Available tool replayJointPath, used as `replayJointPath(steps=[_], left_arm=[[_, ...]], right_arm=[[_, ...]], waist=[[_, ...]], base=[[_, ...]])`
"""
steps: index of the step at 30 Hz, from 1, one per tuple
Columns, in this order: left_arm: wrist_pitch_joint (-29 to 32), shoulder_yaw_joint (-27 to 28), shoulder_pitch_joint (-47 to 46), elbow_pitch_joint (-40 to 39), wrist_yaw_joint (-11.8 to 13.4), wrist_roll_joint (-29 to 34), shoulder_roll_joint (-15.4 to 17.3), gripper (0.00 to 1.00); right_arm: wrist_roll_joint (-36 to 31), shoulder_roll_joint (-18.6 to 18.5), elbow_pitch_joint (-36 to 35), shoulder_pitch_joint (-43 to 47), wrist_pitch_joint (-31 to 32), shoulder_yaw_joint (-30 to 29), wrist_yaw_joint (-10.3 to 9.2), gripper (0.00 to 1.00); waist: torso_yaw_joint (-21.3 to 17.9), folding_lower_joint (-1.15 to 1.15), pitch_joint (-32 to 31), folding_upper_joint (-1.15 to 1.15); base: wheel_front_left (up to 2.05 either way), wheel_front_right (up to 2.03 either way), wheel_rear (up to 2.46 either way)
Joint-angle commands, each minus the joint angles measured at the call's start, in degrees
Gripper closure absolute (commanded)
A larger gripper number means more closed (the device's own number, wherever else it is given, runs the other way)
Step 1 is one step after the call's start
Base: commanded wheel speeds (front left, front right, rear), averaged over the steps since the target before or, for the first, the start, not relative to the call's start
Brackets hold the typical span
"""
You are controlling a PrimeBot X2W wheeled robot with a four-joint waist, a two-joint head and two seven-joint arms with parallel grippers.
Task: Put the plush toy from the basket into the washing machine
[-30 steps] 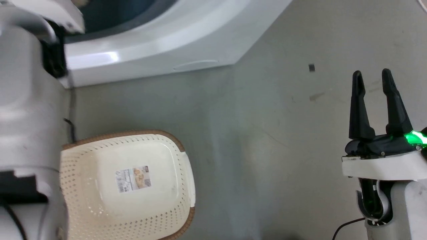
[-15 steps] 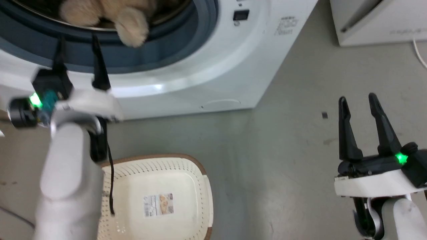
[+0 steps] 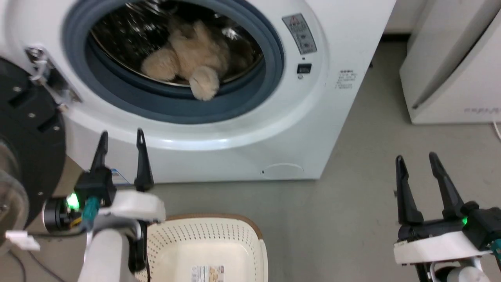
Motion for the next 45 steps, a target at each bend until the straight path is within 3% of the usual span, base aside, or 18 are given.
replayJointPath(steps=[1, 11, 22, 23, 45], left_arm=[[-0.25, 0.22, 2.48, -1.47, -0.47, 0.10, -0.49, 0.00], [-0.25, -0.12, 13.79, -5.83, -4.97, -0.36, -1.74, 0.00], [-0.25, -0.68, 18.21, -5.01, -5.09, 0.44, -2.32, 0.00], [-0.01, -0.65, 17.54, -5.07, -5.01, 0.34, -2.36, 1.00], [2.16, -0.73, 17.62, -6.46, -5.01, 0.79, -2.40, 1.00]], right_arm=[[-0.47, -0.03, 0.30, 1.30, -0.25, -0.13, -0.04, 0.00], [-0.87, -0.03, 0.83, 6.79, -0.25, -0.04, -0.04, 0.00], [-0.57, -0.03, 0.90, 9.73, -0.25, -0.71, -0.04, 0.00], [-0.37, -0.01, 0.82, 9.01, 0.00, -0.66, 0.00, 1.00], [-1.49, -0.01, 0.76, 8.32, 2.12, -0.34, -0.01, 1.00]], waist=[[1.14, 0.01, -2.52, 0.00], [1.87, 0.01, -8.18, 0.00], [1.61, 0.01, -10.51, 0.00], [1.61, 0.01, -10.53, 0.00], [1.56, 0.01, -10.65, 0.00]], base=[[0.00, 0.00, 0.00], [0.00, 0.00, 0.00], [0.00, 0.00, 0.00], [0.00, 0.00, 0.00], [0.00, 0.00, 0.00]])
